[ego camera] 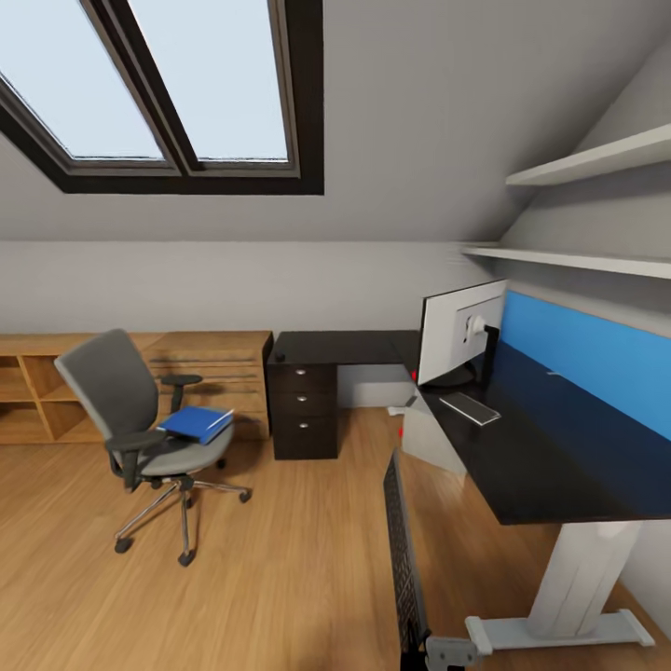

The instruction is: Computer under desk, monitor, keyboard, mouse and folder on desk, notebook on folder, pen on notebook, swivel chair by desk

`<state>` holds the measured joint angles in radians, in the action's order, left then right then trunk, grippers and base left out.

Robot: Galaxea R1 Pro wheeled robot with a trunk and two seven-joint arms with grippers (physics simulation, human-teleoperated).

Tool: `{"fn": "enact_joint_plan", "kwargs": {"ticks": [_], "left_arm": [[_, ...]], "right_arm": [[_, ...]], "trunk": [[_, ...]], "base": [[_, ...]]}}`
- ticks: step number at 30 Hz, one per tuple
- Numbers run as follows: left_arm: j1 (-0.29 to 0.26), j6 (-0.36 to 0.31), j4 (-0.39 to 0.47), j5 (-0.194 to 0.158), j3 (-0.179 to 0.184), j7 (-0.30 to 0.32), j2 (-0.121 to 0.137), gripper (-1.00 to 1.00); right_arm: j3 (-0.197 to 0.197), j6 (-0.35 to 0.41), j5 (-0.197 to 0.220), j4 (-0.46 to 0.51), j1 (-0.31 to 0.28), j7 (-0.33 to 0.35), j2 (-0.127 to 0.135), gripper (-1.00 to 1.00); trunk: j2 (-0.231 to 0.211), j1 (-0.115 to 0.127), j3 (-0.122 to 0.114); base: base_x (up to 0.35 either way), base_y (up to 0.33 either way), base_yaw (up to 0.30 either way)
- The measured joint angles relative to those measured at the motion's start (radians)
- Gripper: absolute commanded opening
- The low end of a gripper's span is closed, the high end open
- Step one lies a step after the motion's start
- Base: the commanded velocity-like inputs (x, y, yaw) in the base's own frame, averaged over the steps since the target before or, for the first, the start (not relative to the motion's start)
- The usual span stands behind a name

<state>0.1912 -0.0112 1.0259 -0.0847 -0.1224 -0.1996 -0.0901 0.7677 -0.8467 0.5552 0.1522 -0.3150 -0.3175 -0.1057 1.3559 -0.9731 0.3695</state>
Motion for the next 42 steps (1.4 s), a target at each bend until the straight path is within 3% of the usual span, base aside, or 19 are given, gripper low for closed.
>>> {"fn": "enact_joint_plan", "kwargs": {"ticks": [13, 20, 25, 28, 31, 32, 33, 34, 36, 38, 39, 40, 41, 42], "left_arm": [[-0.001, 0.003, 0.000, 0.001, 0.000, 0.000, 0.000, 1.00], [0.000, 0.003, 0.000, 0.002, 0.000, 0.000, -0.001, 1.00], [0.000, 0.003, 0.000, 0.000, 0.000, 0.000, 0.000, 1.00], [0.000, 0.003, 0.000, -0.001, 0.000, 0.000, 0.000, 1.00], [0.000, 0.003, 0.000, 0.000, 0.000, 0.000, -0.001, 1.00], [-0.001, 0.003, 0.000, 0.001, 0.000, 0.000, -0.001, 1.00], [0.000, 0.003, 0.000, 0.001, 0.000, 0.000, -0.001, 1.00], [0.000, 0.003, 0.000, 0.001, 0.000, 0.000, -0.002, 1.00], [0.000, 0.003, -0.001, 0.001, 0.000, 0.000, -0.002, 1.00], [0.000, 0.003, -0.001, 0.001, 0.001, 0.000, -0.003, 1.00], [0.000, 0.003, -0.001, 0.001, 0.002, 0.000, -0.003, 1.00], [0.000, 0.003, -0.001, 0.001, 0.002, 0.000, -0.003, 1.00], [0.000, 0.003, -0.002, 0.001, 0.002, 0.000, -0.003, 1.00], [0.000, 0.003, -0.003, 0.001, 0.002, 0.001, -0.003, 1.00]], "right_arm": [[-0.004, -0.001, 0.002, 0.001, 0.000, 0.003, 0.000, -1.00], [-0.001, -0.005, -0.031, 0.034, 0.000, 0.004, -0.012, -1.00], [-0.003, 0.003, -0.050, 0.201, 0.000, 0.002, -0.018, -1.00], [-0.010, 0.028, -0.038, 0.321, 0.000, 0.000, -0.019, -1.00], [-0.012, 0.120, -0.044, 0.463, 0.001, 0.002, -0.018, -1.00], [-0.028, 0.196, -0.014, 0.547, 0.001, 0.001, -0.017, -1.00], [-0.047, 0.248, -0.035, 0.608, 0.000, 0.002, -0.016, -1.00], [-0.058, 0.279, -0.028, 0.635, 0.001, 0.002, -0.017, -1.00], [-0.114, 0.385, 0.019, 0.731, 0.000, 0.023, -0.018, -1.00], [-0.174, 0.506, 0.114, 0.806, 0.000, 0.088, -0.018, -1.00], [-0.227, 0.615, 0.217, 0.840, 0.000, 0.168, -0.016, -1.00], [-0.367, 0.813, 0.410, 0.845, -0.002, 0.349, -0.011, -1.00], [-0.427, 0.968, 0.472, 0.824, -0.001, 0.416, -0.006, -1.00], [-0.491, 1.056, 0.515, 0.818, -0.002, 0.470, 0.002, -1.00]], "trunk": [[0.000, 0.000, 0.016], [0.000, -0.001, 0.016], [0.000, -0.001, 0.016], [0.000, -0.001, 0.016], [0.000, -0.001, 0.016], [0.000, -0.001, 0.016], [0.000, -0.001, 0.016], [0.000, -0.001, 0.016], [0.000, -0.001, 0.016], [0.000, -0.001, 0.016], [0.000, -0.001, 0.016], [0.000, -0.001, 0.016], [0.000, -0.001, 0.016], [0.000, -0.001, 0.016]], "base": [[0.296, 0.095, -0.002], [0.028, 0.000, 0.000], [0.001, 0.000, 0.000], [0.000, 0.000, 0.000], [0.000, 0.000, 0.000], [0.000, 0.000, 0.000], [0.000, 0.000, 0.000], [0.000, 0.000, 0.000], [0.000, 0.000, 0.000], [0.000, 0.000, 0.000], [0.000, 0.000, 0.000], [0.000, 0.000, 0.000], [0.000, 0.000, 0.000], [0.000, 0.000, 0.000]]}}
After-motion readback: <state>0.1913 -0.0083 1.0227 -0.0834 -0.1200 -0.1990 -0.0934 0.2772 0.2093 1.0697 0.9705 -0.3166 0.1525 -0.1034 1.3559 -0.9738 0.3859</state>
